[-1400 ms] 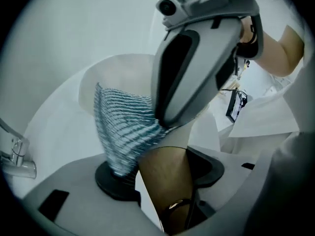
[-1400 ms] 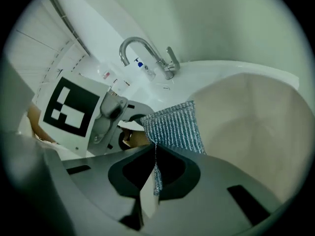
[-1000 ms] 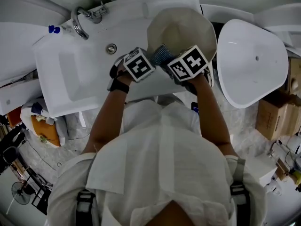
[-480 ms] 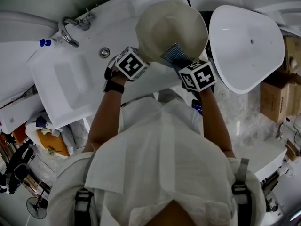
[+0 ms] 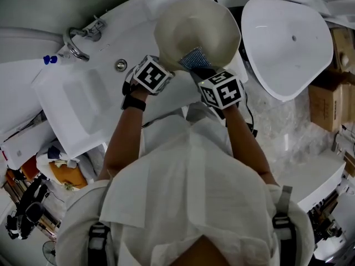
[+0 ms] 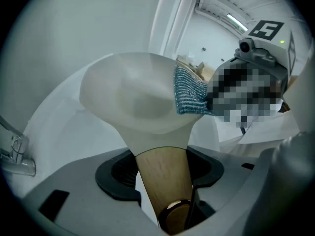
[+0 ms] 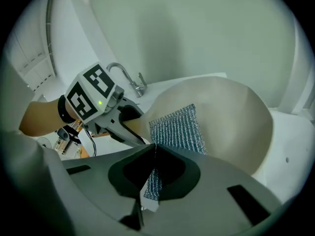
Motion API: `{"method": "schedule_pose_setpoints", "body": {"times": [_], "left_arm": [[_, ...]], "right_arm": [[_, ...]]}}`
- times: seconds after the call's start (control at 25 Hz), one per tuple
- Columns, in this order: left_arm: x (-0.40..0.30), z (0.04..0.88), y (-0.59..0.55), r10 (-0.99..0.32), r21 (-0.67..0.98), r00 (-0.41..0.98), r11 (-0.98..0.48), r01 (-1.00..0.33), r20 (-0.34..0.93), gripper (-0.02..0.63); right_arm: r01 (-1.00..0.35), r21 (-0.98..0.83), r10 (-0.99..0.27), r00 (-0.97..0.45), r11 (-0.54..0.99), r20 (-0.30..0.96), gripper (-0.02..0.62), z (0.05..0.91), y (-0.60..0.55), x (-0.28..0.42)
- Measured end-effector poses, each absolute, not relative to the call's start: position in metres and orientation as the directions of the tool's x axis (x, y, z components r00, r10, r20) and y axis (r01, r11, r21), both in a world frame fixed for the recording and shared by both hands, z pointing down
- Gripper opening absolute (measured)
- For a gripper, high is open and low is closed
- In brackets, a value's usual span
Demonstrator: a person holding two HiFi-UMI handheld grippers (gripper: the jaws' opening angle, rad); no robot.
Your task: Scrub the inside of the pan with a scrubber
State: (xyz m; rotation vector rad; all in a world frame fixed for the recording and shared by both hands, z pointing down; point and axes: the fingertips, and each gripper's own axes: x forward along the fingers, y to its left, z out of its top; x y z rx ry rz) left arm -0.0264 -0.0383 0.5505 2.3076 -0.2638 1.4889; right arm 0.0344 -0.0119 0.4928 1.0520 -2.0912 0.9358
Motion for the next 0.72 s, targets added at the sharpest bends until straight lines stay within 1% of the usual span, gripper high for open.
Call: {"method": "schedule_pose_setpoints", "body": {"times": [0.12, 0.24, 0.32, 0.44, 0.56, 0.72], "left_arm": [[-0.025, 0.55, -0.038, 0.051, 0.217, 0.423, -0.909, -0.355, 0.905, 0.275], [-0.025, 0.549, -0.038, 0.047, 0.213, 0.421, -0.91, -0.356, 0.906, 0.275], [-0.025, 0.549, -0.038, 0.044, 0.209, 0.421, -0.911, -0.356, 0.906, 0.275], [-0.025, 0.549, -0.036, 0.053, 0.221, 0.425, -0.908, -0.357, 0.904, 0.275], [-0.025, 0.549, -0.036, 0.054, 0.222, 0.426, -0.908, -0.355, 0.903, 0.275], [-0.029, 0.55, -0.04, 0.039, 0.201, 0.407, -0.909, -0.365, 0.913, 0.275]], "right_arm": [[-0.816, -0.315, -0.412, -0.53, 0.484, 0.741, 0.018, 0.49, -0.021, 0.006], [-0.817, -0.299, -0.417, -0.523, 0.493, 0.744, 0.018, 0.49, -0.018, 0.013], [-0.836, -0.267, -0.43, -0.489, 0.479, 0.759, 0.017, 0.491, -0.009, 0.031], [-0.881, -0.185, -0.475, -0.4, 0.436, 0.784, 0.018, 0.493, 0.004, 0.07], [-0.925, -0.104, -0.536, -0.3, 0.364, 0.789, 0.018, 0.495, 0.004, 0.118], [-0.962, -0.056, -0.592, -0.21, 0.268, 0.778, 0.017, 0.497, -0.014, 0.169]]}}
